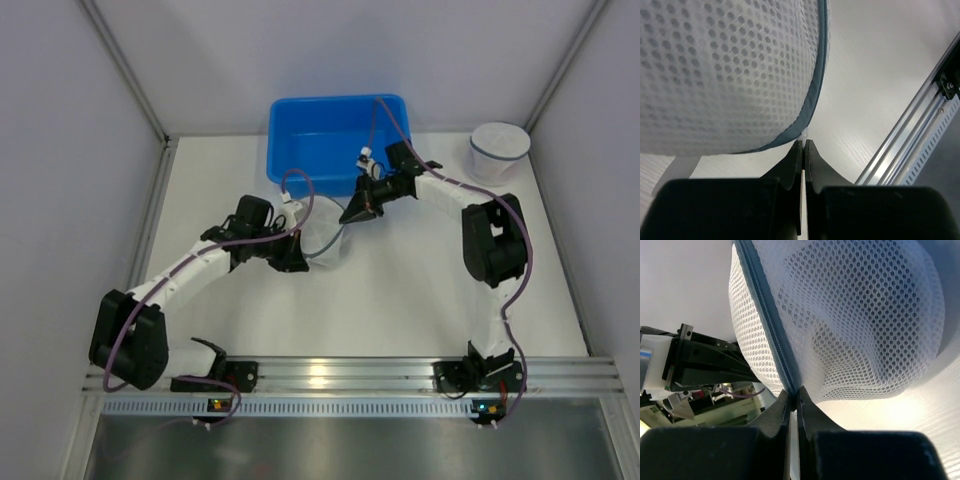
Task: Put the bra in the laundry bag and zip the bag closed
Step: Zip the zipper on the laundry bag.
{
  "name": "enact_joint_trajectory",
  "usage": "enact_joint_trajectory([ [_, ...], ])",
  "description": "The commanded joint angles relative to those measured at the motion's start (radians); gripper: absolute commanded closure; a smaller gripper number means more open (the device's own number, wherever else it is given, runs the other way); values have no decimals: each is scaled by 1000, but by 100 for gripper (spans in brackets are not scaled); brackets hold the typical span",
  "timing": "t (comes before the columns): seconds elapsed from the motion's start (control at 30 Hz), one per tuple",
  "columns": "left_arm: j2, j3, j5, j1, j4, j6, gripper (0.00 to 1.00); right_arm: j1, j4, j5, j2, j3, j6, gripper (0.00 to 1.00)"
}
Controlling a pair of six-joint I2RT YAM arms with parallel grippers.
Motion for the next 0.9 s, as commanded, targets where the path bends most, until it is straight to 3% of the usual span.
enact_joint_trajectory([
  [0.0,-38,-12,15,41,-51,43,100,-52,16,15,27,78,-17,100],
  [0.1,-15,11,61,43,-35,25,100,-38,68,6,27,79,35,65],
  [0.13,0,26,73,43,-16,16,100,-26,69,9,21,82,46,47],
  [0.2,19,46,101,42,10,-26,100,-22,64,6,17,91,52,38],
  [0.43,95,130,112,17,136,-167,100,-25,-69,-19,-68,44,-55,38],
  [0.57,146,179,84,-50,196,-205,100,-9,-73,-36,-125,-62,-52,38],
  [0.87,232,221,47,-129,259,-236,100,47,-48,-10,-107,-73,-21,42],
])
